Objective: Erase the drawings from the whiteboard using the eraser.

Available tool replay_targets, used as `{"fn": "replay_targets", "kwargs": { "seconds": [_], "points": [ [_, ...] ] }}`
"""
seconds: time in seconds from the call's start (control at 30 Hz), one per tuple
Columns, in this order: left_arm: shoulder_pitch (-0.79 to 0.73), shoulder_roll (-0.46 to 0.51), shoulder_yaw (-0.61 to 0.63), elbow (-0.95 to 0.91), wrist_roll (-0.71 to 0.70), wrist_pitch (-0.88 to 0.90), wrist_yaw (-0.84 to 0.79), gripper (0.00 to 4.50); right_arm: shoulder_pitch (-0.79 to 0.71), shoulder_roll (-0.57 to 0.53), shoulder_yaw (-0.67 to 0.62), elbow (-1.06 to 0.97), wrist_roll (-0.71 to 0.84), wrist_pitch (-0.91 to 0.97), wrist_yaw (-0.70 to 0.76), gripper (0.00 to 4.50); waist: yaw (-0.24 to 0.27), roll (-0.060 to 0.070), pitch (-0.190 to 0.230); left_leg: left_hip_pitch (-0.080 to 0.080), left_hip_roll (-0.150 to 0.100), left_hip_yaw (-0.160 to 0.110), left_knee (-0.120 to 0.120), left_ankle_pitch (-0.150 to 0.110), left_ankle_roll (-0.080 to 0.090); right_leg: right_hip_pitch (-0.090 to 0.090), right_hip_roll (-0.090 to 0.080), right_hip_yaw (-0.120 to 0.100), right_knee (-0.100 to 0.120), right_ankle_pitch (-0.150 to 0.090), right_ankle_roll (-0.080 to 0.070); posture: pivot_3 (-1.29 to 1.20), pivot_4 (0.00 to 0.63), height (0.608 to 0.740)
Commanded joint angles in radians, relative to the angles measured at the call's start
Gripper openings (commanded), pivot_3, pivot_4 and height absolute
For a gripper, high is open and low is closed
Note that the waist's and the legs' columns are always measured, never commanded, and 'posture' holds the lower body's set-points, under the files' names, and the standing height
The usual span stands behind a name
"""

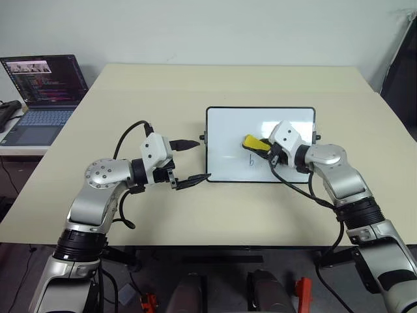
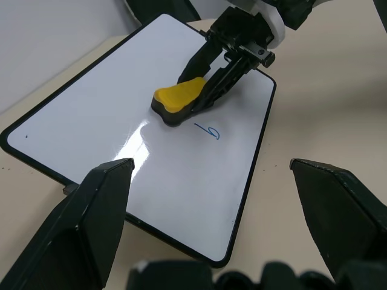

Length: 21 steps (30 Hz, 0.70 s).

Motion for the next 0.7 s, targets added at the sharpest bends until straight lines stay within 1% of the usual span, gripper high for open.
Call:
{"fn": "replay_targets", "kwargs": {
  "seconds": [0.03, 0.1, 0.2, 0.27, 0.37, 0.47, 0.53, 0.6, 0.63, 0.67, 0.7],
  "points": [
    [-0.011, 0.008, 0.031, -0.013, -0.012, -0.011, 0.003, 4.50, 0.042, -0.005, 0.048, 0.033, -0.053, -0.010, 0.008, 1.09, 0.000, 0.000, 0.000, 0.001, 0.000, 0.000, 0.000, 0.000, 0.000, 0.001, 0.000, 0.000, 0.000, 0.000, 0.000, 0.00, 0.150, 0.740],
    [-0.027, 0.002, 0.031, -0.020, -0.023, 0.000, 0.005, 4.50, 0.098, 0.003, 0.097, 0.037, -0.076, -0.026, 0.029, 1.09, 0.000, -0.001, 0.000, 0.007, 0.001, 0.000, 0.000, 0.000, 0.000, 0.008, 0.001, 0.000, -0.001, 0.000, 0.000, 0.00, 0.150, 0.740],
    [-0.050, -0.007, 0.036, -0.035, -0.045, 0.023, 0.010, 4.50, 0.169, 0.024, 0.131, 0.049, -0.091, -0.044, 0.027, 1.09, -0.001, -0.004, -0.003, 0.019, 0.001, -0.001, -0.001, 0.000, 0.000, 0.021, 0.001, -0.001, -0.003, -0.003, 0.004, 0.00, 0.150, 0.740],
    [-0.058, -0.004, 0.035, -0.038, -0.048, 0.029, 0.007, 4.50, 0.201, 0.035, 0.138, 0.055, -0.094, -0.050, 0.016, 1.09, -0.002, -0.006, -0.004, 0.022, 0.001, -0.002, 0.000, 0.000, 0.000, 0.024, 0.001, -0.001, -0.003, -0.005, 0.000, 0.00, 0.150, 0.740],
    [-0.065, 0.000, 0.034, -0.033, -0.044, 0.029, 0.002, 4.50, 0.211, 0.042, 0.124, 0.043, -0.082, -0.043, 0.008, 1.08, -0.004, -0.006, -0.004, 0.030, 0.001, -0.002, 0.000, 0.000, 0.001, 0.031, 0.001, 0.001, -0.003, -0.005, -0.001, 0.00, 0.150, 0.740],
    [-0.077, -0.002, 0.032, -0.027, -0.042, 0.032, 0.000, 4.50, 0.201, 0.038, 0.077, -0.028, -0.030, -0.016, 0.028, 1.08, 0.000, -0.006, -0.004, 0.031, 0.006, -0.003, 0.000, 0.001, 0.001, 0.032, 0.000, 0.001, -0.003, -0.005, -0.002, 0.00, 0.150, 0.740],
    [-0.082, -0.002, 0.031, -0.025, -0.041, 0.032, 0.000, 4.50, 0.201, 0.020, 0.024, -0.157, 0.055, 0.044, 0.083, 1.08, 0.002, -0.006, -0.004, 0.029, 0.008, -0.003, 0.000, 0.001, 0.001, 0.031, 0.001, 0.000, -0.004, -0.005, -0.002, 0.00, 0.150, 0.740],
    [-0.085, -0.001, 0.034, -0.022, -0.041, 0.032, -0.001, 4.50, 0.196, -0.001, -0.051, -0.311, 0.173, 0.158, 0.128, 1.07, 0.003, -0.005, -0.004, 0.022, 0.008, -0.003, 0.000, 0.001, 0.001, 0.024, 0.001, -0.001, -0.004, -0.005, -0.001, 0.00, 0.150, 0.740],
    [-0.088, 0.001, 0.038, -0.018, -0.041, 0.032, -0.003, 4.50, 0.185, -0.023, -0.106, -0.402, 0.257, 0.236, 0.151, 1.07, 0.003, -0.004, -0.003, 0.016, 0.008, -0.003, 0.000, 0.001, 0.001, 0.018, 0.001, -0.001, -0.004, -0.002, 0.004, 0.00, 0.150, 0.740],
    [-0.088, 0.004, 0.041, -0.015, -0.041, 0.031, -0.004, 4.50, 0.178, -0.050, -0.159, -0.483, 0.341, 0.310, 0.173, 1.07, 0.003, -0.004, -0.003, 0.008, 0.008, -0.005, 0.000, 0.001, 0.001, 0.010, 0.001, -0.001, -0.003, 0.002, 0.000, 0.00, 0.150, 0.740],
    [-0.089, 0.007, 0.044, -0.010, -0.040, 0.029, -0.007, 4.50, 0.167, -0.086, -0.222, -0.557, 0.432, 0.389, 0.194, 1.07, 0.003, -0.004, -0.003, 0.002, 0.008, -0.006, 0.000, 0.001, 0.001, 0.005, 0.001, -0.001, -0.002, 0.003, 0.000, 0.00, 0.150, 0.740]
  ]
}}
